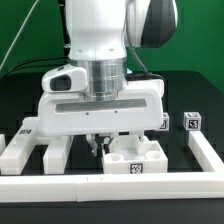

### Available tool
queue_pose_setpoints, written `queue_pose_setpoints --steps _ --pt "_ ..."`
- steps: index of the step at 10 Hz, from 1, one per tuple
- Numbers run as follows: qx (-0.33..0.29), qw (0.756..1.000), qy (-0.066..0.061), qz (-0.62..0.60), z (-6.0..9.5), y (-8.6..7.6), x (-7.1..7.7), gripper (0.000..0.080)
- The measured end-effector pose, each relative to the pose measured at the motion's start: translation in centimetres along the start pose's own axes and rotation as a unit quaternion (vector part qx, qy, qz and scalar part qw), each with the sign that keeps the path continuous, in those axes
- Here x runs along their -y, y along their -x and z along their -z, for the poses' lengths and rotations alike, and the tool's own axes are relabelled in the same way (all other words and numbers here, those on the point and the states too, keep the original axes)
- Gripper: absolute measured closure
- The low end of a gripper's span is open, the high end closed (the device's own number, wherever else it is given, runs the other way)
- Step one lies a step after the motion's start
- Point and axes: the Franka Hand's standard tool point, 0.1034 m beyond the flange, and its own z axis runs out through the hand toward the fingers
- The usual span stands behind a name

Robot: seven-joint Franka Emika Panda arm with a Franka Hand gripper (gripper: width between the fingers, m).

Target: Assemble chair

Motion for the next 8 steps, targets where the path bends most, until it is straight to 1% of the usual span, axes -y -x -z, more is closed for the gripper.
queue_pose_setpoints --steps 2,3,4,5,6,8 --pt "-0.007 1.0 -0.005 -0.018 -0.2 -1.4 3.2 0.0767" --pt "-0.014 1.0 -0.005 -0.021 -0.3 -2.5 4.2 0.0767" --pt "-0.02 1.0 -0.006 -0.019 -0.3 -3.5 4.9 0.0767" --pt "-0.018 0.999 -0.008 -0.03 -0.3 -3.7 6.0 0.0767" --pt "-0.012 0.999 -0.003 -0.036 -0.3 -3.7 5.9 0.0767" --pt "-0.011 0.999 0.0 -0.035 -0.3 -3.7 6.0 0.0767"
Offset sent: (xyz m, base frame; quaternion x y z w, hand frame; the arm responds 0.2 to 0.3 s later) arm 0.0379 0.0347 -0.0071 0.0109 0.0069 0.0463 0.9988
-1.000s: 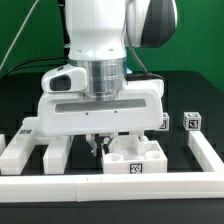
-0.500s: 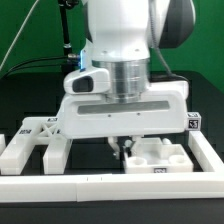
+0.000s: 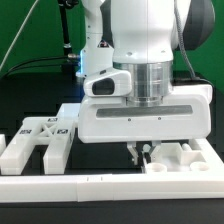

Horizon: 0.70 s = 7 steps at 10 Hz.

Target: Assemble chair

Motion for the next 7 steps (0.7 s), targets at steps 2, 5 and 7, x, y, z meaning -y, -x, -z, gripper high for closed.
queue_pose_setpoints --steps 2,5,7 --pt "0.0 1.0 0.0 0.001 0.0 -0.01 -0.02 0.0767" --pt "0.0 1.0 0.0 0.002 -0.01 0.01 0.02 0.0415" --pt "0.0 1.0 0.0 0.002 -0.01 0.01 0.02 0.0279"
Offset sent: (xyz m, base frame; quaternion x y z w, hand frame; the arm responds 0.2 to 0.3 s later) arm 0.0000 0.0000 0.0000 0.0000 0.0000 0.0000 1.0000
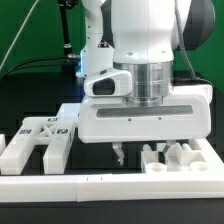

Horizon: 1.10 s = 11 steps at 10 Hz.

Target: Assemble chair

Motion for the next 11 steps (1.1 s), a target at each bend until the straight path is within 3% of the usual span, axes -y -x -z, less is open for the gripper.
queue_pose_setpoints --steps 1,2,6,7,9,11 --pt "0.0 1.0 0.0 0.0 0.0 0.0 0.0 0.0181" --pt "0.0 1.0 0.0 0.0 0.0 0.0 0.0 0.0156" --pt "0.0 1.0 0.0 0.001 0.0 0.0 0.0 0.015" --pt "0.004 1.0 0.0 0.007 0.9 -0.1 -0.4 0.015" --pt "0.023 0.999 -0.004 0.031 4.9 1.0 -1.1 0.015" --pt "0.083 0.996 -0.007 0.028 5.2 3.8 -0.2 0.015"
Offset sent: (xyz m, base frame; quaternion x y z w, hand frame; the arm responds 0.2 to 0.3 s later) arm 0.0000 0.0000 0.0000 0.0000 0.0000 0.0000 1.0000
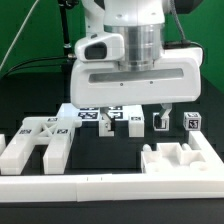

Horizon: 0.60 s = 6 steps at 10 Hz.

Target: Assemble chair

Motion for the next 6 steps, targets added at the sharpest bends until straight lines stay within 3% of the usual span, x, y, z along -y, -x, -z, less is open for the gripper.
queue_pose_setpoints --steps 1,2,4,5,6 --pt "0.0 1.0 0.0 0.003 0.3 -0.2 1.0 0.015" --pt "0.045 0.999 -0.002 0.005 0.1 0.6 0.9 0.015" --pt "0.116 0.993 -0.005 0.005 0.1 0.6 1.0 0.015" --pt "0.148 0.989 -0.006 0.005 -0.1 1.4 1.1 0.015" --pt "0.2 0.98 -0.008 0.006 -0.2 3.5 1.3 0.015"
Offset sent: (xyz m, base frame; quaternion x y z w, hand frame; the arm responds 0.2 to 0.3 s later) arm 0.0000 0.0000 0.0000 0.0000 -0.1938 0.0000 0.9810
